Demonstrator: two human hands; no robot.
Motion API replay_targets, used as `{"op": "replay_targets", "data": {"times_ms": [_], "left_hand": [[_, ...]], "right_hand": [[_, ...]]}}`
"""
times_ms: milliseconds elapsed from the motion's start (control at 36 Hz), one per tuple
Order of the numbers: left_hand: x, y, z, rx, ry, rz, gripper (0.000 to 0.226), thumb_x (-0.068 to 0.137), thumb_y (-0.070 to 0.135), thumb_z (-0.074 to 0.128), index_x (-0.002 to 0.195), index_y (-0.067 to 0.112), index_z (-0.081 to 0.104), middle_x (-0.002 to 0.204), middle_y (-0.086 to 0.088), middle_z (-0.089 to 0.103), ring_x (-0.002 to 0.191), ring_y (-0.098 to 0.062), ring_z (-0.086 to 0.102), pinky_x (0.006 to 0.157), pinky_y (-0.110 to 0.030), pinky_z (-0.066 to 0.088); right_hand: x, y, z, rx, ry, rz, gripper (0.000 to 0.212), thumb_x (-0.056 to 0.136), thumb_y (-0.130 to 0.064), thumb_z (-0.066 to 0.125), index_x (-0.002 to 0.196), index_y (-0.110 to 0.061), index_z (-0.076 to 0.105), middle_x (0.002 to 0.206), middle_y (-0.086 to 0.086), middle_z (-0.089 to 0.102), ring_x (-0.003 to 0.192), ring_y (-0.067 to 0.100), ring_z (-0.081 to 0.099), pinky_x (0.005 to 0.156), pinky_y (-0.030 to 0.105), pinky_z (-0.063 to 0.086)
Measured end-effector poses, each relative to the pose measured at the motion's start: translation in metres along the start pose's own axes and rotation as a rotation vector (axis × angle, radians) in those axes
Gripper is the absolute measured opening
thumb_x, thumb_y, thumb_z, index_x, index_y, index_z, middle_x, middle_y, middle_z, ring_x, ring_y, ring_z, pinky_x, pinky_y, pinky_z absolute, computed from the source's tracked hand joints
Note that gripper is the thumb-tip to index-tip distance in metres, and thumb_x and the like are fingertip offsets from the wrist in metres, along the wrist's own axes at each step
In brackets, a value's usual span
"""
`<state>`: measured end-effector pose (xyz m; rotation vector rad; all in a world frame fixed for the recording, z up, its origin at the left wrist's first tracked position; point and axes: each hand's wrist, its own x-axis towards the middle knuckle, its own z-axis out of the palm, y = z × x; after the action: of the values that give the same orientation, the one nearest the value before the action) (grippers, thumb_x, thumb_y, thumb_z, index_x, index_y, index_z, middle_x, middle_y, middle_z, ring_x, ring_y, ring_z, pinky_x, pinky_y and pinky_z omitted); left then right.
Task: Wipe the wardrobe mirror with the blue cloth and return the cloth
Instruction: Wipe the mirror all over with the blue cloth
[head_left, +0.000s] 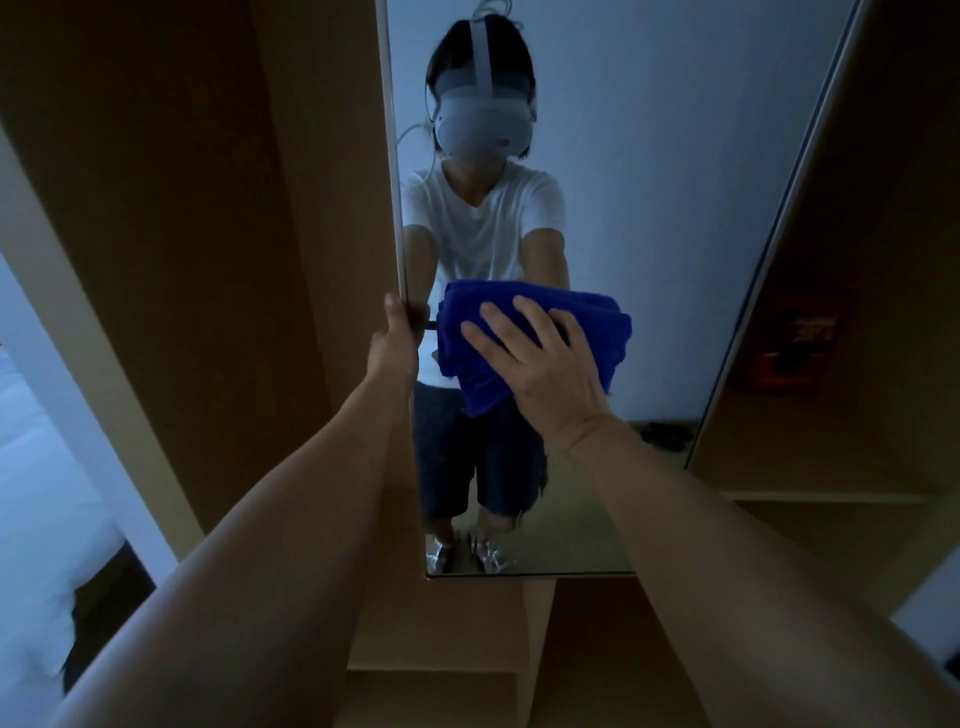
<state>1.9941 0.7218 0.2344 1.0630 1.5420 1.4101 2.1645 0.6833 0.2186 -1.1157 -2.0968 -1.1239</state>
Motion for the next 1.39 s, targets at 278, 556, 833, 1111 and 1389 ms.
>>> {"op": "replay_targets", "data": {"times_ms": [278, 556, 833, 1111, 1389], "left_hand": [[0.013, -0.006, 0.006, -0.02, 0.072, 0.015, 0.058, 0.093, 0.061, 0.017, 0.099, 0.016, 0.052, 0.076, 0.003, 0.053, 0.069, -0.009, 0.05, 0.056, -0.023, 0.033], [0.017, -0.011, 0.002, -0.031, 0.058, 0.062, 0.056, 0.09, 0.068, 0.021, 0.083, 0.023, 0.055, 0.074, 0.005, 0.054, 0.067, -0.008, 0.051, 0.057, -0.023, 0.036], [0.007, -0.036, -0.01, -0.034, -0.136, -0.063, 0.078, 0.083, 0.076, 0.018, 0.109, 0.017, 0.062, 0.102, -0.011, 0.067, 0.095, -0.024, 0.064, 0.087, -0.039, 0.05], [0.008, -0.039, -0.006, -0.042, -0.073, -0.076, 0.08, 0.084, 0.075, 0.018, 0.118, 0.013, 0.056, 0.098, -0.007, 0.063, 0.088, -0.021, 0.06, 0.079, -0.037, 0.049], [0.006, -0.043, 0.0, -0.002, -0.02, -0.037, 0.082, 0.086, 0.072, 0.017, 0.13, 0.009, 0.048, 0.105, -0.008, 0.061, 0.076, -0.013, 0.054, 0.06, -0.026, 0.037]], "right_hand": [[-0.025, -0.016, 0.017, 0.028, -0.084, -0.022, 0.049, 0.088, -0.018, 0.037, 0.134, -0.022, 0.053, 0.139, 0.003, 0.052, 0.124, 0.031, 0.051, 0.101, 0.05, 0.041], [-0.064, -0.034, 0.045, 0.011, -0.163, -0.137, 0.053, 0.075, -0.021, 0.071, 0.127, -0.026, 0.06, 0.133, -0.002, 0.058, 0.117, 0.026, 0.057, 0.095, 0.045, 0.048], [-0.023, -0.033, 0.03, 0.013, -0.029, -0.057, 0.044, 0.092, -0.019, 0.038, 0.13, -0.028, 0.057, 0.135, -0.003, 0.055, 0.115, 0.025, 0.057, 0.087, 0.044, 0.047], [-0.024, -0.061, 0.049, 0.063, 0.031, -0.029, 0.039, 0.088, -0.027, 0.053, 0.126, -0.027, 0.059, 0.136, -0.003, 0.054, 0.119, 0.027, 0.044, 0.089, 0.045, 0.045], [-0.062, -0.035, 0.047, -0.026, -0.194, -0.296, 0.057, 0.073, -0.02, 0.076, 0.127, -0.029, 0.059, 0.133, -0.006, 0.057, 0.115, 0.023, 0.057, 0.088, 0.043, 0.048]]}}
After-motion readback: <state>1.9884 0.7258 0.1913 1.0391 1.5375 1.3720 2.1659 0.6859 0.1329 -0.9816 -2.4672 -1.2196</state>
